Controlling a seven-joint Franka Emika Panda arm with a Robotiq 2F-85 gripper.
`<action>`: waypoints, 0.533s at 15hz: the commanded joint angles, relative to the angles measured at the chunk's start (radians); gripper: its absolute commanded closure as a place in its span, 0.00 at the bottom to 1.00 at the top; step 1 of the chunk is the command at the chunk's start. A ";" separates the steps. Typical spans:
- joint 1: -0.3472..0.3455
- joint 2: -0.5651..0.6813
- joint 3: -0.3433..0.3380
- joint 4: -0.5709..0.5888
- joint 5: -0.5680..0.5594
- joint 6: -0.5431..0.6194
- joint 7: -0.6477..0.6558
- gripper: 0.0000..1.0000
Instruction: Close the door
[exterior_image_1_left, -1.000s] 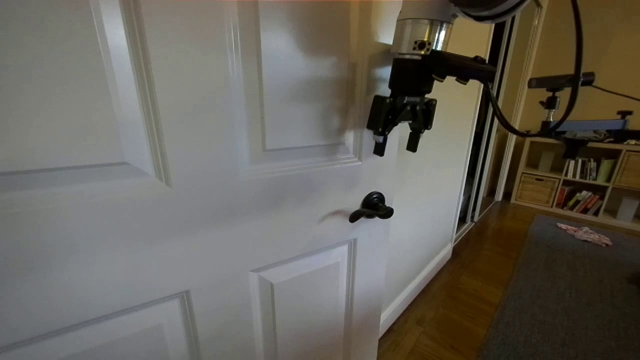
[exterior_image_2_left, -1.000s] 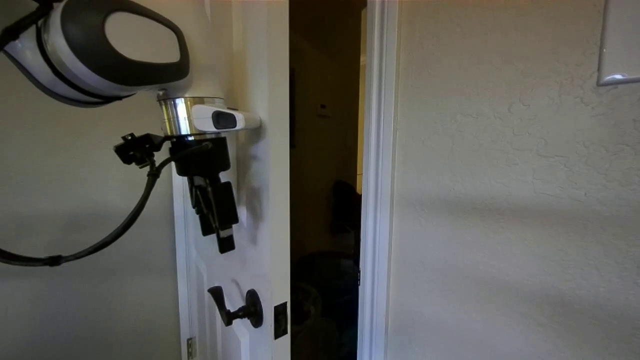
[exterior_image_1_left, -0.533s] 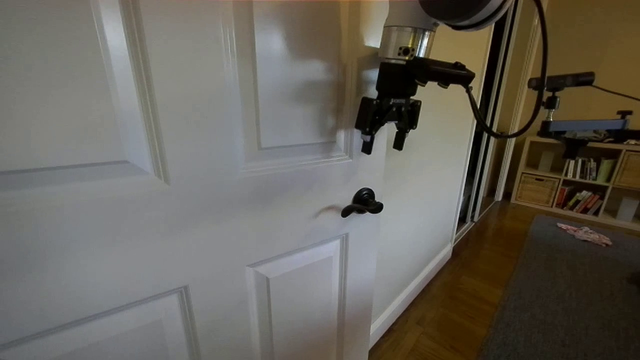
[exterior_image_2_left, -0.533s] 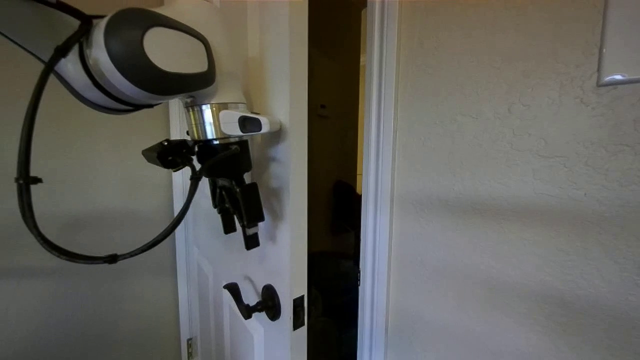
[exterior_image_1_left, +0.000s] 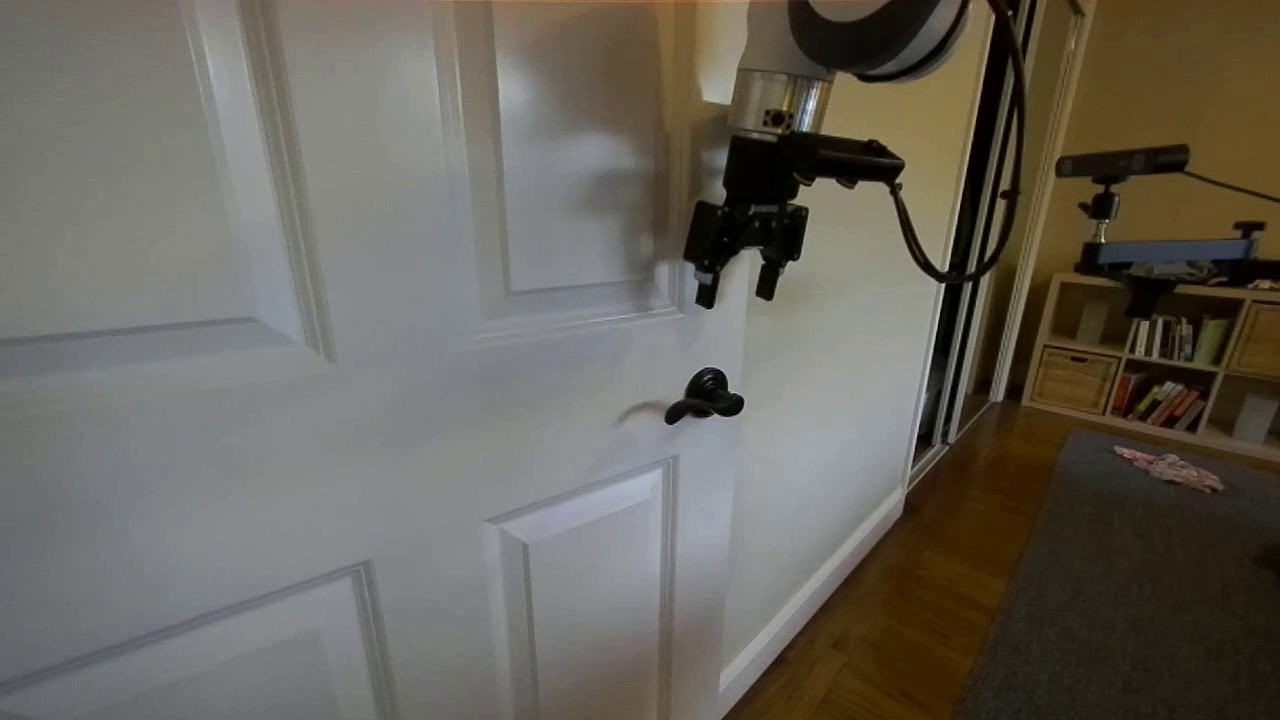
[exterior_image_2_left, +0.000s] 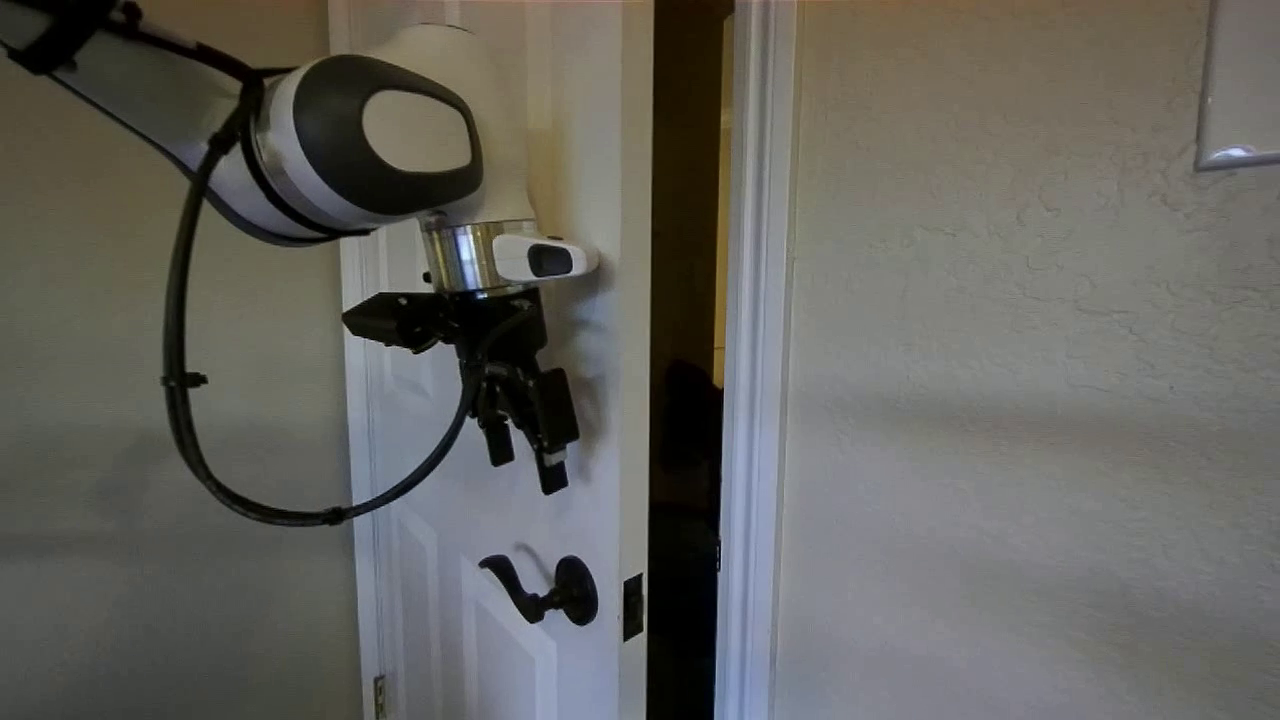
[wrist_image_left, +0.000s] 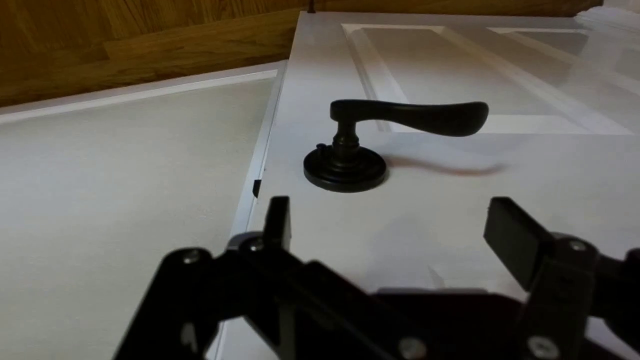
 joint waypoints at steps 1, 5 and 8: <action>0.000 0.057 -0.009 0.085 0.006 -0.028 -0.042 0.00; -0.003 0.112 -0.009 0.156 0.010 -0.037 -0.063 0.00; -0.007 0.155 -0.011 0.214 0.013 -0.045 -0.081 0.00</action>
